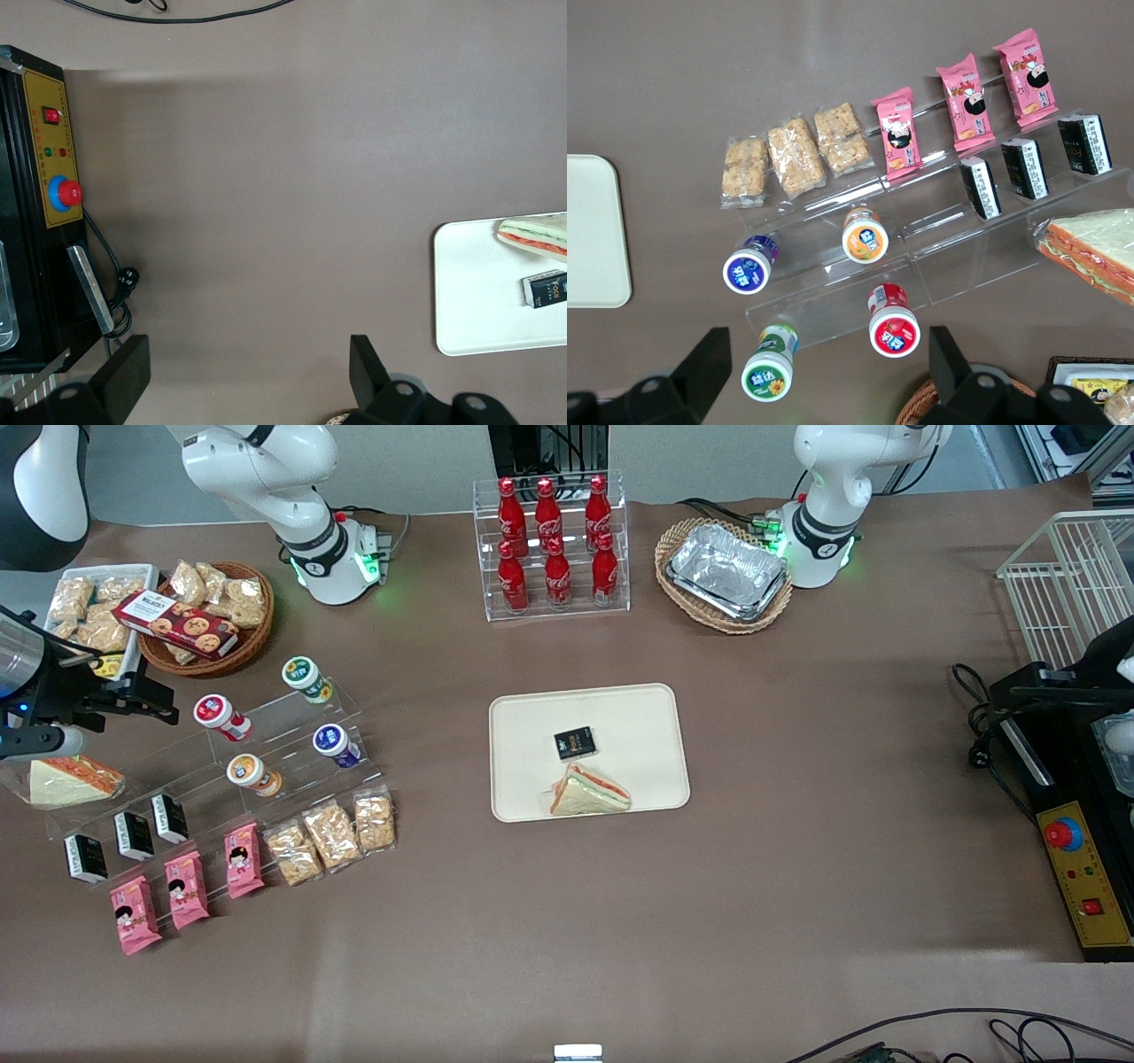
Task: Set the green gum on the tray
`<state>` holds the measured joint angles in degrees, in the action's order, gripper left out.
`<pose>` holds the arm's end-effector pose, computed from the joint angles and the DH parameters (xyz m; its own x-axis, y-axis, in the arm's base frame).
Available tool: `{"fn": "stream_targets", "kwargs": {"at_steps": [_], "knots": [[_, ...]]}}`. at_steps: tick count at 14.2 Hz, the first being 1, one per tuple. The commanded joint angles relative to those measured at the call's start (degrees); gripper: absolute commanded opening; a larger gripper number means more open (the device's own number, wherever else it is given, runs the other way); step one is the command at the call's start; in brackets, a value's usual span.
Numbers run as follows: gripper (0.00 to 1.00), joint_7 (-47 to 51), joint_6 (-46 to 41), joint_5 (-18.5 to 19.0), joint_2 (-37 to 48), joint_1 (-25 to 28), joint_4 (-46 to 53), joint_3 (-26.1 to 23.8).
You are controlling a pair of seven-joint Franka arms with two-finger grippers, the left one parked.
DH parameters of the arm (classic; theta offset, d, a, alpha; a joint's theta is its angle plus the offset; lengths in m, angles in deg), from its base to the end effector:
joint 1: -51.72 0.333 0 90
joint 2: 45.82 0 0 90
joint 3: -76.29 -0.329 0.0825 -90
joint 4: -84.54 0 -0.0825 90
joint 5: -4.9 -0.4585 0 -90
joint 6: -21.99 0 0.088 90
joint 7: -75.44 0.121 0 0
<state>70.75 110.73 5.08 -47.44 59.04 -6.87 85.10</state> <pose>0.6324 -0.0157 0.5907 0.9956 0.0556 -0.0748 0.0558 -0.9984 0.0014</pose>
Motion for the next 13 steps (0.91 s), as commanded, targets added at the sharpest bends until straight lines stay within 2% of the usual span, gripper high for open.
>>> {"fn": "stream_targets", "kwargs": {"at_steps": [1, 13], "knots": [[0.99, 0.48, 0.03, 1.22, 0.12, 0.15, 0.09, 0.23], [1.0, 0.57, 0.38, 0.96, -0.32, 0.24, 0.44, 0.23]]}}
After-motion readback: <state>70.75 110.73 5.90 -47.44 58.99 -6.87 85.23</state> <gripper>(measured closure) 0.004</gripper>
